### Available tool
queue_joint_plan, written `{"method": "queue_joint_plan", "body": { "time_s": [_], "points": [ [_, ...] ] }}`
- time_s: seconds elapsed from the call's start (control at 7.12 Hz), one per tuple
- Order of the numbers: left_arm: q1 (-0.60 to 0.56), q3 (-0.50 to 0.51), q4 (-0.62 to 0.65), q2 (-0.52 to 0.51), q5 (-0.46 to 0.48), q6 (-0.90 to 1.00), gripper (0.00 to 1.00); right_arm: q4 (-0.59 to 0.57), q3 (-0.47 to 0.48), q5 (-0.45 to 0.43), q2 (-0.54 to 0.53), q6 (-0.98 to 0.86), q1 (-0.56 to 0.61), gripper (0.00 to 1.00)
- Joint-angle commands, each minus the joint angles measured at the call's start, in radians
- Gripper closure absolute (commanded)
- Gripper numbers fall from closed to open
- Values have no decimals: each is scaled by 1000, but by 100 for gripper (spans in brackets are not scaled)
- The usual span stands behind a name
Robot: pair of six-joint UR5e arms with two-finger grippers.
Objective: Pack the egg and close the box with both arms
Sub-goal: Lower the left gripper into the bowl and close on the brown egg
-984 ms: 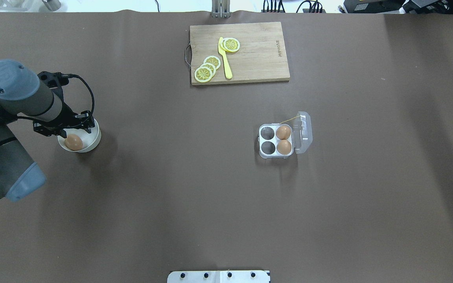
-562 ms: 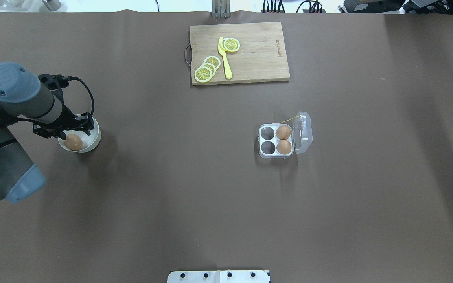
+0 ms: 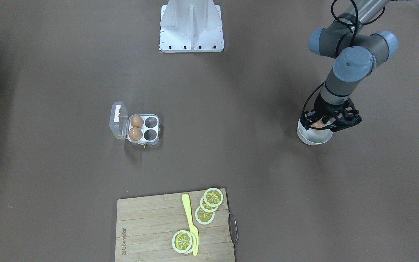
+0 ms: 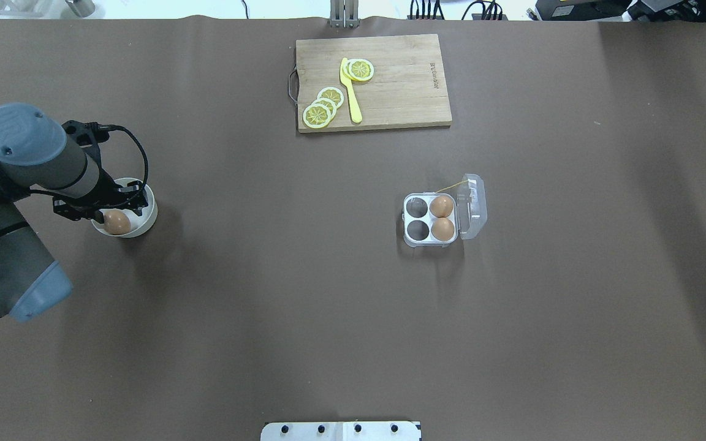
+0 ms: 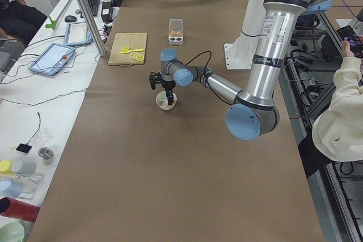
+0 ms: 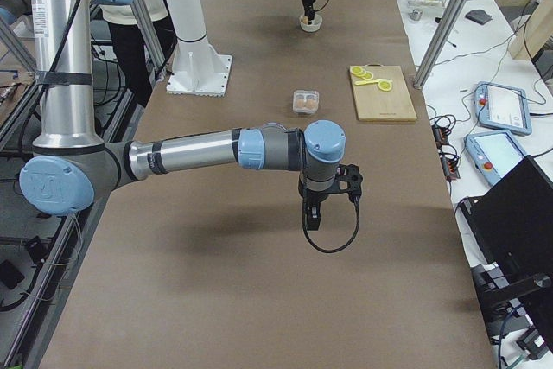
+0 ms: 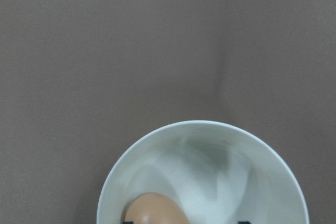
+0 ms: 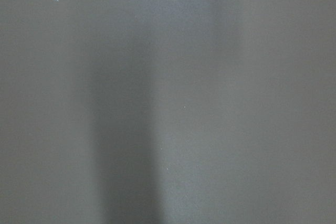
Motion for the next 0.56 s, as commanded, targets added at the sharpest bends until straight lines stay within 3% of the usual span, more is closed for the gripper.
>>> {"method": "queue_joint_plan", "body": {
  "time_s": [0.0, 0.42],
  "points": [
    [6, 4, 2, 2, 0, 0, 26, 0, 0, -1, 1, 1, 0, 0],
    [12, 6, 2, 3, 0, 0, 26, 0, 0, -1, 1, -1, -2, 0]
  ]
}}
